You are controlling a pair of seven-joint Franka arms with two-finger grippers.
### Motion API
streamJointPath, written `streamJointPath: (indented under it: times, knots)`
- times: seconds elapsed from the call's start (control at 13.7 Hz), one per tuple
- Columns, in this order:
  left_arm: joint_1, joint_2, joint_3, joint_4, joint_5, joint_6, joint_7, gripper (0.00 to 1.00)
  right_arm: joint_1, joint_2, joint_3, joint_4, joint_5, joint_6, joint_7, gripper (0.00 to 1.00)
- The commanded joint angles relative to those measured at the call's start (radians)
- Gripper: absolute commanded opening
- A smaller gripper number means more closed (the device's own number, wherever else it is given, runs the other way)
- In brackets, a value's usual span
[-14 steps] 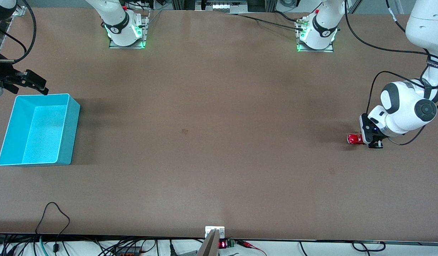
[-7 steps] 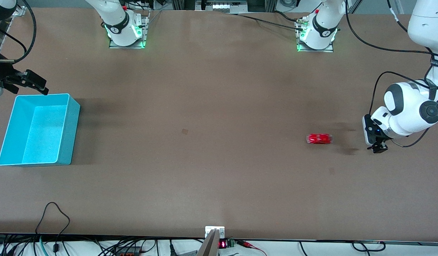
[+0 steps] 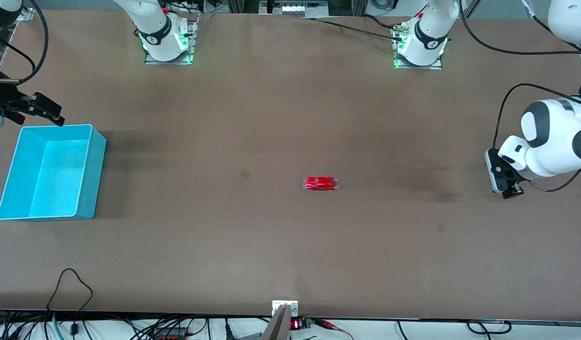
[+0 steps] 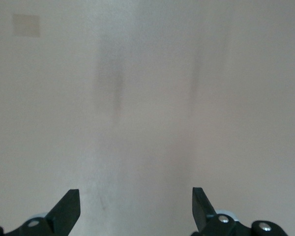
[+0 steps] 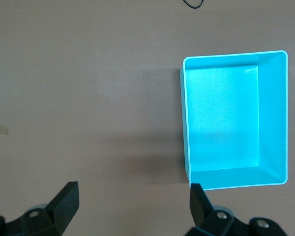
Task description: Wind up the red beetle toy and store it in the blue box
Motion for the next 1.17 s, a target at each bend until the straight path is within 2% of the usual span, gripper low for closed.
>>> streamJointPath:
  times: [0.0, 0.36, 0.58, 1.09]
  knots:
    - [0.004, -0.001, -0.01, 0.103, 0.014, -0.136, -0.022, 1.0, 0.002, -0.006, 0.003, 0.001, 0.004, -0.006, 0.012, 1.0]
    - [0.004, -0.008, -0.053, 0.2, 0.013, -0.266, -0.114, 1.0, 0.004, -0.006, 0.005, 0.001, 0.004, -0.006, 0.013, 1.0]
    - [0.001, -0.015, -0.085, 0.29, 0.011, -0.426, -0.244, 1.0, 0.004, -0.006, 0.005, 0.001, 0.004, -0.005, 0.012, 1.0]
    - [-0.002, -0.036, -0.229, 0.438, 0.005, -0.655, -0.61, 1.0, 0.001, 0.011, 0.003, 0.004, 0.006, 0.006, 0.01, 1.0]
